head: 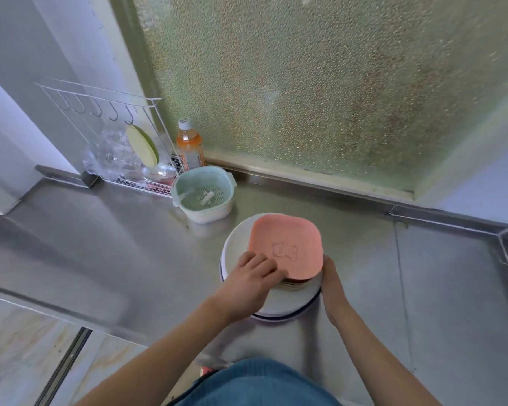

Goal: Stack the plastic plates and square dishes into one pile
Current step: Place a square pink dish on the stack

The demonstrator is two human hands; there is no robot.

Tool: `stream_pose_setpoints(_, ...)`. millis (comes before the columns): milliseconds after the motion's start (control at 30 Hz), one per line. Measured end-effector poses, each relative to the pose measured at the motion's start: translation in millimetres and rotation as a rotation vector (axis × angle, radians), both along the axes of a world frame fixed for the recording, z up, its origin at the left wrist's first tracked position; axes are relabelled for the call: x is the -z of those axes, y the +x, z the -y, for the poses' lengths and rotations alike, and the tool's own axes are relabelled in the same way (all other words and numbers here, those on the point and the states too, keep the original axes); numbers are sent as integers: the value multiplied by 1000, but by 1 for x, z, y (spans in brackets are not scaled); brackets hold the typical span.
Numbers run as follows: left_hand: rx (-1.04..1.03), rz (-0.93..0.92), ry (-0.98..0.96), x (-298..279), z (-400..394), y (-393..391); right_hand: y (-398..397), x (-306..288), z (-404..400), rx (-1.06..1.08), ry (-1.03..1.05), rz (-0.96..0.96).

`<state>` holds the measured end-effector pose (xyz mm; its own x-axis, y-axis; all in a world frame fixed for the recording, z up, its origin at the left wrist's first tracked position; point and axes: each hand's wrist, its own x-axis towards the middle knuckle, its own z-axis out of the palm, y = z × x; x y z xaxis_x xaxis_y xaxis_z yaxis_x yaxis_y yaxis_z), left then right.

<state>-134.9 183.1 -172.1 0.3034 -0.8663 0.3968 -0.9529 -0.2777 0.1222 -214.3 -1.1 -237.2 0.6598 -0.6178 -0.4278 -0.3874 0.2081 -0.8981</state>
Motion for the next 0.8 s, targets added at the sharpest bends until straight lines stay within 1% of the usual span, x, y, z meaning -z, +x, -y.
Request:
stream_pose_setpoints(67,-8,-39,29,1,-3,-3,-2,0,1,22,65,-16)
stream_pose_setpoints(200,28,-109,58,1,-2,0,-3,-3,-2,15,111,14)
stream_pose_setpoints(267,20,-228,-15,2,-5,2,-2,-5,-4,10,106,18)
stream_pose_setpoints(333,-124,-388,-174,7,-9,7,-2,-8,-3,8,78,22)
stream_pose_setpoints(367,-261,-497,-269,9,-11,11,-2,-9,-2,3,59,26)
stream_pose_setpoints(400,-432,-663,-358,12,-13,17,-4,-10,-2,1,36,23)
stream_pose_setpoints(467,-777,-1162,-515,16,-20,35,-8,-9,-6,18,6,-19)
stream_pose_setpoints(500,-880,-1412,-566,22,-24,44,-10,-7,-11,35,6,-36)
stream_pose_setpoints(533,-924,-1611,-577,29,-30,52,-13,-6,-18,51,-4,-42)
stream_pose_setpoints(567,-920,-1751,-546,35,-35,57,-15,-5,-25,62,-25,-42)
stream_pose_setpoints(600,-876,-1849,-509,39,-37,59,-17,-4,-31,71,-46,-37)
stream_pose_setpoints(667,-757,-1942,-447,42,-34,57,-19,-4,-41,99,-54,-12)
stream_pose_setpoints(800,-655,-1873,-331,46,-25,50,-20,-3,-45,132,-53,-18)
